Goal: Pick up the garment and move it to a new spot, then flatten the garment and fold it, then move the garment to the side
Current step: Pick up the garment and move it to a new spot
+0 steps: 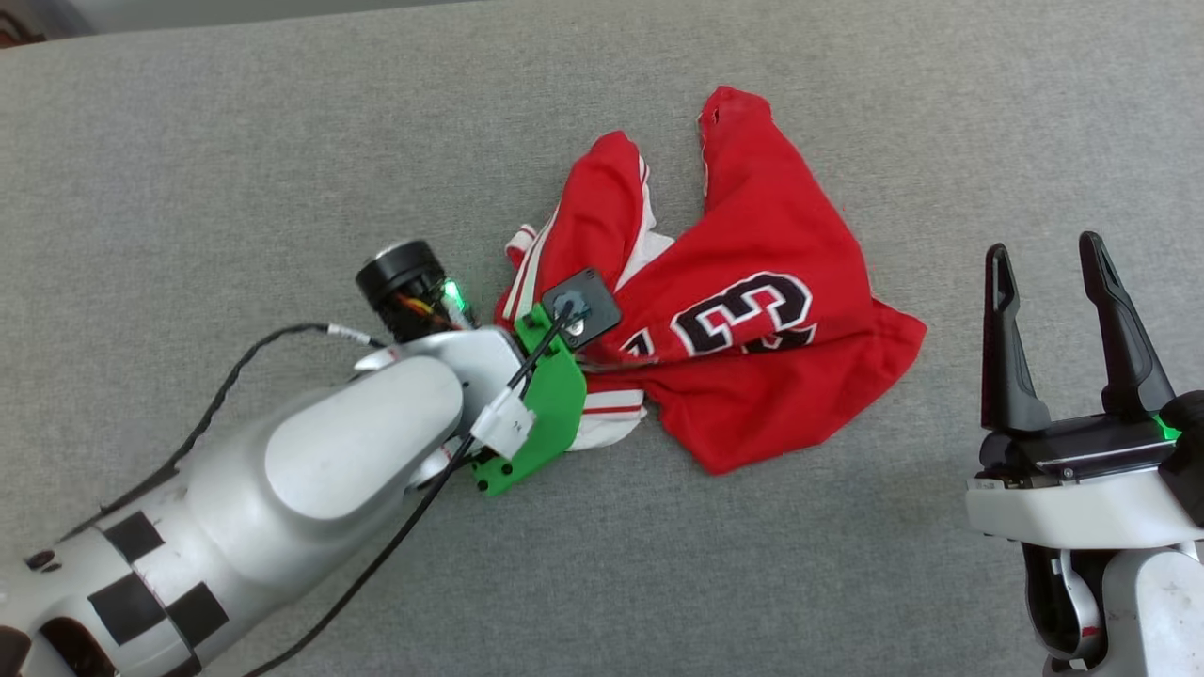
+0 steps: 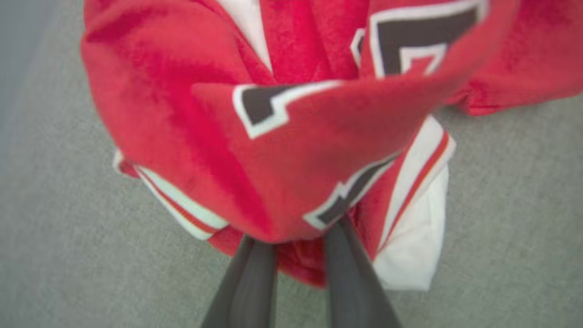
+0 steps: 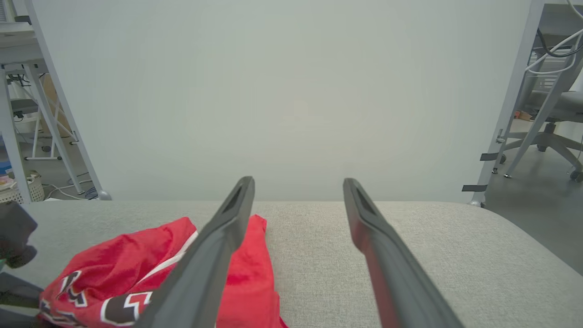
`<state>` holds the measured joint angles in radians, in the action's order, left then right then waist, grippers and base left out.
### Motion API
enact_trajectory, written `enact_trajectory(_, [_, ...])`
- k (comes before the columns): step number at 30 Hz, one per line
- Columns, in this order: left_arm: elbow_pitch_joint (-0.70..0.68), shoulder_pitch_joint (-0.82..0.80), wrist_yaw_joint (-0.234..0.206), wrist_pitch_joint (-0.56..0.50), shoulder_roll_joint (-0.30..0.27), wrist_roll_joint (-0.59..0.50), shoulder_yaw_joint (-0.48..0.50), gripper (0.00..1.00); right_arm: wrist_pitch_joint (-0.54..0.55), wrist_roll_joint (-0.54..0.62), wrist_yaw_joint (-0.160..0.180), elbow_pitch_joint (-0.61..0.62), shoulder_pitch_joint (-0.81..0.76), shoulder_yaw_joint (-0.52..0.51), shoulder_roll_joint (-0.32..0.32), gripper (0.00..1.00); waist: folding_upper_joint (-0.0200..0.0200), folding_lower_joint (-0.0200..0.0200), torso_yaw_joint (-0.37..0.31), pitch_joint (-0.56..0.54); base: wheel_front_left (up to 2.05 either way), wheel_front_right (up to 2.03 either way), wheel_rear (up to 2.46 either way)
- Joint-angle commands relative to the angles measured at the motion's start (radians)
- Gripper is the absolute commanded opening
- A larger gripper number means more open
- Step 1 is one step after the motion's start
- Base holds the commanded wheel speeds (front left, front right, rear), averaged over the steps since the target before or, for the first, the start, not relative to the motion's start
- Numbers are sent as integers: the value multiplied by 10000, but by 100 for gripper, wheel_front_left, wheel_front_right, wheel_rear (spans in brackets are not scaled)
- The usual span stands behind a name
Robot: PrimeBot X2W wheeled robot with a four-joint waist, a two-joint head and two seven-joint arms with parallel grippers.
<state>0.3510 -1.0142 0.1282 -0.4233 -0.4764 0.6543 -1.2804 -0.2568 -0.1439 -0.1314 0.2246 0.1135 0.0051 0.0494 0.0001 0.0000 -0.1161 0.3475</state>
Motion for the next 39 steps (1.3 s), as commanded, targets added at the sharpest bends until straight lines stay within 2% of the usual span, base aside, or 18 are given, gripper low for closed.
enact_trajectory(1, [223, 418, 25, 22, -53, 62, 3, 0, -49, 91, 7, -30, 179, 23, 9, 100, -1, 0, 85, 16, 0, 0, 0])
enact_trajectory(4, [605, 703, 25, 368, 83, 264, 3, 0, -49, 161, 7, -68, 170, 44, 9, 100, -1, 0, 187, -57, 0, 0, 0])
enact_trajectory(5, [766, 712, 25, 676, 164, 337, 3, 13, -49, 193, 7, -83, 148, 38, 9, 100, -1, 0, 233, -116, 0, 0, 0])
enact_trajectory(6, [916, 667, 25, 1052, 233, 390, 9, 100, -49, 215, 7, -92, 131, 41, 9, 100, -1, 0, 266, -169, 0, 0, 0])
enact_trajectory(10, [1714, 510, -145, 2957, 665, 163, 344, 100, -49, 318, 7, -146, -53, 7, 9, 100, -1, 0, 466, -597, 0, 0, 0])
enact_trajectory(13, [2044, 759, -653, 4543, 1037, 213, 872, 100, -49, 385, 7, -208, -289, -7, 9, 100, -1, 0, 634, -1042, 0, 0, 0])
enact_trajectory(19, [2248, 1500, -1823, 6404, 1157, 51, 1414, 100, -49, 486, 7, -287, -750, -28, 9, 100, -1, 0, 991, -1786, 0, 0, 0])
enact_trajectory(24, [1697, 2459, -3074, 6821, 859, -45, 2251, 100, -49, 546, 7, -321, -1060, -76, 9, 100, -1, 0, 1291, -2192, 0, 0, 0])
enact_trajectory(29, [-88, 3977, -4415, 6846, 346, -808, 3957, 100, -49, 627, 7, -427, -1367, -187, 9, 100, -1, 0, 1637, -2485, 0, 0, 0])
enact_trajectory(33, [-1206, 5486, -5229, 6848, 120, -1540, 5336, 100, -49, 712, 7, -597, -1573, -213, 9, 100, -1, 0, 1859, -2709, 0, 0, 0])
enact_trajectory(36, [-1845, 6627, -5640, 6849, 204, -2027, 6363, 100, -49, 747, 7, -739, -1696, -263, 9, 100, -1, 0, 1980, -2842, 0, 0, 0])
enact_trajectory(39, [-2243, 7567, -5699, 6849, 396, -2508, 7105, 100, -49, 708, 7, -952, -1801, -239, 9, 100, -1, 0, 2053, -2977, 0, 0, 0])
